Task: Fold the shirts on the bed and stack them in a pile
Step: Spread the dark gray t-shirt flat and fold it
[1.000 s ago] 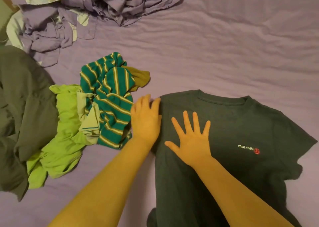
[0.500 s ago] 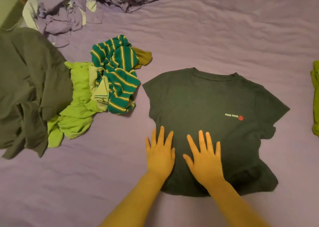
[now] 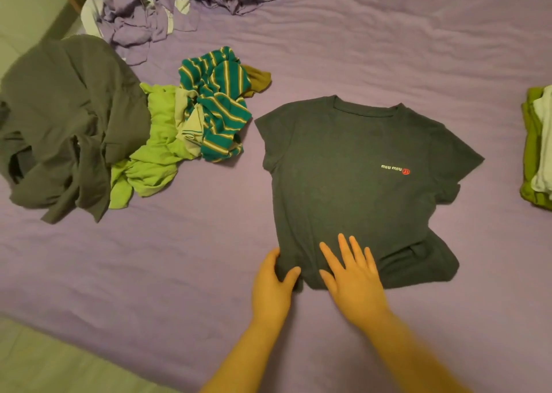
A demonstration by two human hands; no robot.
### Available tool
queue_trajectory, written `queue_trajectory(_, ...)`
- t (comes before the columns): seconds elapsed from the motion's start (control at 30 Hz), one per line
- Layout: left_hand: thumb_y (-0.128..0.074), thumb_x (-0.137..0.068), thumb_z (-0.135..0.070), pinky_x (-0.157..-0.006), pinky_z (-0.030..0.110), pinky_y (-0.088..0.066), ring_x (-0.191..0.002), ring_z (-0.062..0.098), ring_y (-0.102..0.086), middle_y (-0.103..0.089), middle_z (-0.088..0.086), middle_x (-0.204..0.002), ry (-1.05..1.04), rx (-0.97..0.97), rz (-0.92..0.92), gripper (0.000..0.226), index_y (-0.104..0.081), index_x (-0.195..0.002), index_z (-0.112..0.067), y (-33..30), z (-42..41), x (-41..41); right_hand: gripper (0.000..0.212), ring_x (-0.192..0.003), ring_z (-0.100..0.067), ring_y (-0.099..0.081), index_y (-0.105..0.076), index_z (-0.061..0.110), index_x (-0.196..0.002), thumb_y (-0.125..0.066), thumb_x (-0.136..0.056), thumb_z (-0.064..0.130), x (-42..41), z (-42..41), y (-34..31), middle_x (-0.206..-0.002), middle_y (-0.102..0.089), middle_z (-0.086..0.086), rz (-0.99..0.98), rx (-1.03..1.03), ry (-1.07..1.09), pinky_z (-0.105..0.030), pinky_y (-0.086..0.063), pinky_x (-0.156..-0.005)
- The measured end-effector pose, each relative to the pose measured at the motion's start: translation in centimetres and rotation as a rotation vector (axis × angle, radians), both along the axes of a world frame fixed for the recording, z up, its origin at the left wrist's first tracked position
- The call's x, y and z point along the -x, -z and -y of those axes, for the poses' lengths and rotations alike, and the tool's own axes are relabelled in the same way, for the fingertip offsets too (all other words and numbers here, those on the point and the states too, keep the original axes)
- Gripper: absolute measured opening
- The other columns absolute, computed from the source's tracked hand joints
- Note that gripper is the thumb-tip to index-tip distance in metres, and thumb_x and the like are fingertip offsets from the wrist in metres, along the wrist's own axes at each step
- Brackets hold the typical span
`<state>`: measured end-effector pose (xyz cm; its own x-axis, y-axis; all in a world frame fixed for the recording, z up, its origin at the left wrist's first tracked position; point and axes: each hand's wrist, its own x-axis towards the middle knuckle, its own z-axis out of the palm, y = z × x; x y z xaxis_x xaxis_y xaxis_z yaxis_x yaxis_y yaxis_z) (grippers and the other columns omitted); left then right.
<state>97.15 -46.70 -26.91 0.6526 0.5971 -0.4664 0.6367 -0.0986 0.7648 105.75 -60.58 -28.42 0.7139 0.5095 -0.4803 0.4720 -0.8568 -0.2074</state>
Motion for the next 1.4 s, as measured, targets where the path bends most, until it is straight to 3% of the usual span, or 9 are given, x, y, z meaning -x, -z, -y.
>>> queue_trajectory(0.27,-0.062,-0.087,-0.033,-0.097,0.037,-0.038,-0.126,0.025,-0.042,-0.056,0.000,-0.126,0.150,-0.479,0.053,0.023,-0.062,-0.080,-0.011,-2.9,-1.1,2.1,0.071,-0.123,-0.035,-0.052,-0.055,0.023,-0.130,-0.005,-0.095,0.059,0.3,2.7,-1.8,-0.136,-0.052,-0.013,0.017,-0.034,-0.112,-0.050,-0.044,-0.094)
queue_trajectory(0.43,-0.044,-0.099,-0.028,-0.058,0.013,-0.045,-0.079,0.011,-0.058,-0.058,-0.010,-0.086,0.011,-0.107,0.127,0.011,-0.048,-0.098,-0.018,-8.0,-0.3,0.2,0.073,-0.137,-0.032,-0.035,-0.038,0.025,-0.142,-0.007,-0.091,0.067,0.3,2.6,-3.1,-0.147,-0.040,-0.010,0.048,-0.188,-0.129,-0.051,-0.030,-0.106)
queue_trajectory(0.57,-0.045,-0.099,-0.026,-0.035,0.021,-0.041,-0.059,0.016,-0.054,-0.057,0.005,-0.080,-0.259,0.218,0.052,0.014,-0.047,-0.094,-0.013,-7.9,-0.8,-0.7,0.087,-0.144,-0.022,-0.019,-0.020,0.032,-0.148,0.011,-0.079,0.074,0.6,1.8,-3.9,-0.151,-0.033,0.004,0.009,-0.237,-0.121,-0.045,-0.010,-0.117)
queue_trajectory(0.67,-0.052,-0.096,-0.026,-0.031,0.022,-0.041,-0.052,0.018,-0.051,-0.055,0.008,-0.078,-0.260,0.227,-0.185,0.018,-0.048,-0.092,-0.009,-5.8,-2.7,1.5,0.089,-0.137,-0.026,-0.035,-0.049,0.026,-0.135,0.013,-0.085,0.065,0.9,1.5,-3.2,-0.134,-0.055,0.005,0.017,-0.117,-0.164,-0.052,-0.023,-0.112)
queue_trajectory(0.8,-0.057,-0.094,-0.023,-0.058,0.039,-0.054,-0.068,0.027,-0.056,-0.056,0.004,-0.074,-0.123,-0.091,-0.265,0.023,-0.046,-0.075,-0.014,-3.0,-5.1,4.0,0.048,-0.121,-0.042,-0.051,-0.070,0.013,-0.108,-0.031,-0.090,0.034,0.7,3.7,-1.6,-0.121,-0.063,-0.015,0.136,-0.009,-0.037,-0.063,-0.040,-0.092)
queue_trajectory(0.9,-0.060,-0.091,-0.019,-0.079,0.038,-0.046,-0.094,0.031,-0.057,-0.062,0.011,-0.105,0.021,-0.279,-0.313,0.016,-0.056,-0.103,-0.011,-2.4,-4.9,3.8,0.032,-0.123,-0.049,-0.045,-0.067,0.009,-0.115,-0.051,-0.091,0.024,0.0,5.9,-1.4,-0.130,-0.054,-0.023,0.300,-0.081,0.073,-0.065,-0.039,-0.092)
queue_trajectory(1.07,-0.064,-0.084,-0.019,-0.087,0.042,-0.049,-0.105,0.034,-0.056,-0.061,0.010,-0.114,0.406,-0.649,-0.041,0.031,-0.064,-0.115,-0.013,-1.7,-1.1,1.6,0.051,-0.125,-0.050,-0.042,-0.058,0.005,-0.125,-0.074,-0.078,0.016,-1.8,8.3,-0.9,-0.137,-0.045,-0.029,0.314,-0.156,0.191,-0.063,-0.039,-0.094)
queue_trajectory(1.2,-0.040,-0.091,-0.030,-0.095,0.039,-0.048,-0.111,0.030,-0.060,-0.066,0.006,-0.115,0.772,-0.552,0.148,0.037,-0.069,-0.109,-0.017,-0.9,4.3,-2.1,0.060,-0.135,-0.036,-0.033,-0.030,0.007,-0.145,-0.054,-0.093,0.026,-2.6,9.3,-0.5,-0.151,-0.029,-0.016,0.111,-0.231,0.424,-0.046,-0.032,-0.107)
queue_trajectory(1.4,-0.040,-0.099,-0.016,-0.115,0.036,-0.020,-0.140,0.032,-0.027,-0.043,0.008,-0.145,0.840,-0.311,0.028,0.036,-0.054,-0.133,-0.017,0.1,9.2,-5.7,0.053,-0.113,-0.037,-0.052,-0.040,0.009,-0.139,-0.058,-0.091,0.025,-3.2,10.2,-0.1,-0.126,-0.057,-0.016,0.188,-0.163,0.541,-0.044,-0.041,-0.090)
